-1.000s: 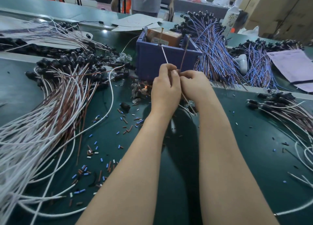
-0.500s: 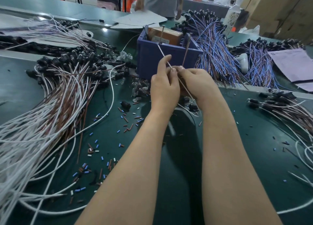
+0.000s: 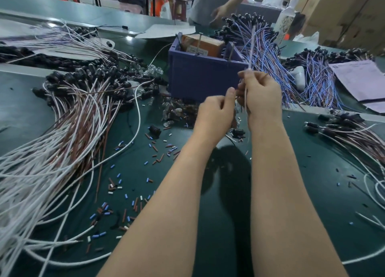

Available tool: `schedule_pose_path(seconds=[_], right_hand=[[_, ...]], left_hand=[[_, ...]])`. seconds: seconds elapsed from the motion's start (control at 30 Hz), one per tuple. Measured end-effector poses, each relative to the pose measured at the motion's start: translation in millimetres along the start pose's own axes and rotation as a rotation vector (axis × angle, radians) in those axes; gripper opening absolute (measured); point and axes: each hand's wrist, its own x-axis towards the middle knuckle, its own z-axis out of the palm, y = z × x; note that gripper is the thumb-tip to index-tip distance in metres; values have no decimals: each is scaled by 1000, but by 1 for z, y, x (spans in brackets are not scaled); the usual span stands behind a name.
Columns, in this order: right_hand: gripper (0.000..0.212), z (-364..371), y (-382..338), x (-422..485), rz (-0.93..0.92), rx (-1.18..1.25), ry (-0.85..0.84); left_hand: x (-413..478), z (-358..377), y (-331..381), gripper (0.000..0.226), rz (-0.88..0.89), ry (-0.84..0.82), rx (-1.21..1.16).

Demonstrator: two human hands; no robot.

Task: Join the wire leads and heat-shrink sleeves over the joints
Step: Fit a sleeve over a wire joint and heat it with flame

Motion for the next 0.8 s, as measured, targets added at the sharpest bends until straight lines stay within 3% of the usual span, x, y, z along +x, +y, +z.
schedule_pose_path(seconds=[0.17,0.27,0.33,0.47,0.57,0.7,0.8], right_hand=[[28,-2,0,6,149,308,155],[29,-1,3,7,204,393,165],[28,-3,5,7,227,413,153],[23,-2,8,6,275,356,135],[9,-2,5,4,294,276,240],[56,-11,9,7,146,-140,494],[57,-7,1,0,-132,-504,558]], left_hand=[[-7,15,6,56,-424,-296,-226],[-5,17,11,32,-592,-272,-579],[-2,12,11,20,-606,-207,-747],[1,4,7,33,-568,-108,-978],[1,5,5,39,-476,-57,-866],[3,9,-2,41,-348,23,-491],[2,10,-4,41,-289,39,-328]])
